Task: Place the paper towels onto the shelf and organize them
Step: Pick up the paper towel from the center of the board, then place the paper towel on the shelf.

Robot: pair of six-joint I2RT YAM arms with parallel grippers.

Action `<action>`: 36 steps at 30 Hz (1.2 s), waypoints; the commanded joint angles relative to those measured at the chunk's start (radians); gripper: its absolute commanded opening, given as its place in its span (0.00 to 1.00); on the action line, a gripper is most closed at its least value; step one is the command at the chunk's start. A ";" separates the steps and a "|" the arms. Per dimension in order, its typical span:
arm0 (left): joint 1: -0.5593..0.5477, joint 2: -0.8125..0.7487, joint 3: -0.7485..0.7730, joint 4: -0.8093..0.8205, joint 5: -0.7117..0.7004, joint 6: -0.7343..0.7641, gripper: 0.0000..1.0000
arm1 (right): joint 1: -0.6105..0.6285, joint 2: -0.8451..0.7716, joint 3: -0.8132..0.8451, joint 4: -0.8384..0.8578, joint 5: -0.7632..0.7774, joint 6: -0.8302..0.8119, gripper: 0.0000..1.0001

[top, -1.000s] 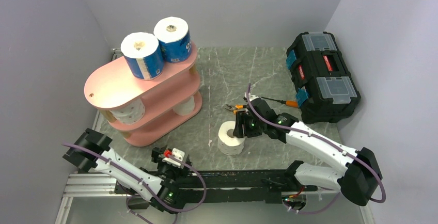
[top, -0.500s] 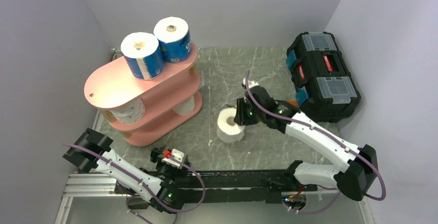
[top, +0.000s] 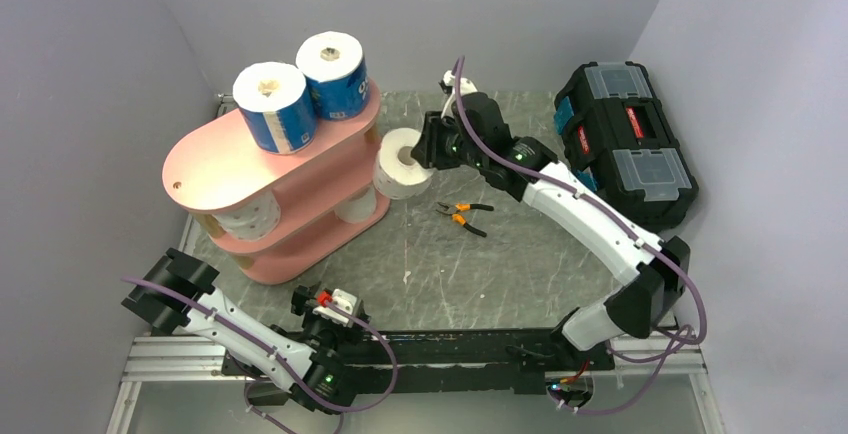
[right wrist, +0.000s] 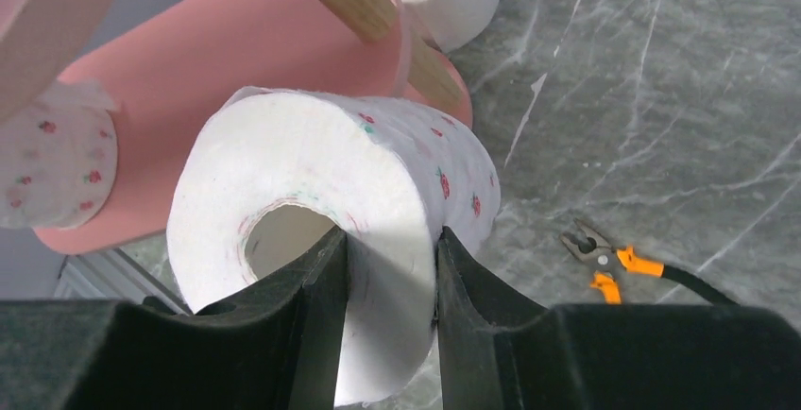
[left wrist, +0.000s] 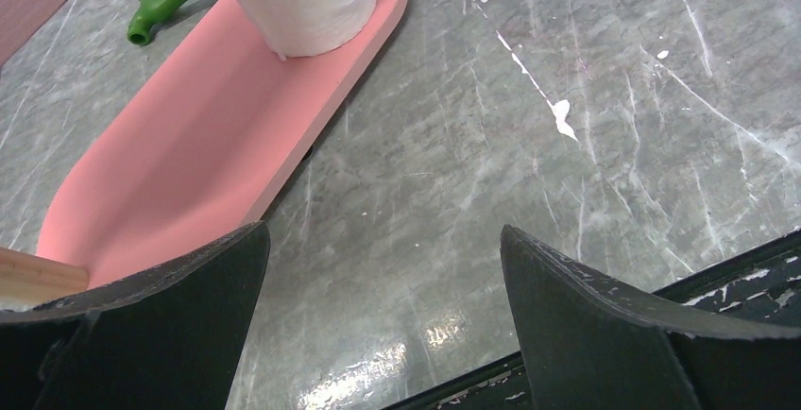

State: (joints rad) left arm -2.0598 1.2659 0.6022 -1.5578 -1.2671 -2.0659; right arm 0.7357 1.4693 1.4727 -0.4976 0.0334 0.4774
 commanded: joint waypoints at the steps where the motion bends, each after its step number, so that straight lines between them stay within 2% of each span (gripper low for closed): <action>1: -0.011 -0.015 0.001 -0.019 0.004 -0.252 0.99 | 0.001 0.068 0.110 0.126 -0.063 0.016 0.25; 15: -0.015 -0.005 0.004 -0.019 -0.003 -0.245 0.99 | 0.007 0.135 0.240 0.118 -0.099 0.029 0.24; 36: -0.015 0.007 0.013 -0.019 -0.002 -0.237 0.99 | 0.053 0.243 0.322 0.190 -0.142 0.116 0.23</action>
State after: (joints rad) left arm -2.0655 1.2678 0.6022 -1.5578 -1.2617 -2.0659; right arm 0.7750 1.7111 1.7329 -0.4141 -0.0841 0.5522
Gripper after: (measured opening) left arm 0.989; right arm 0.367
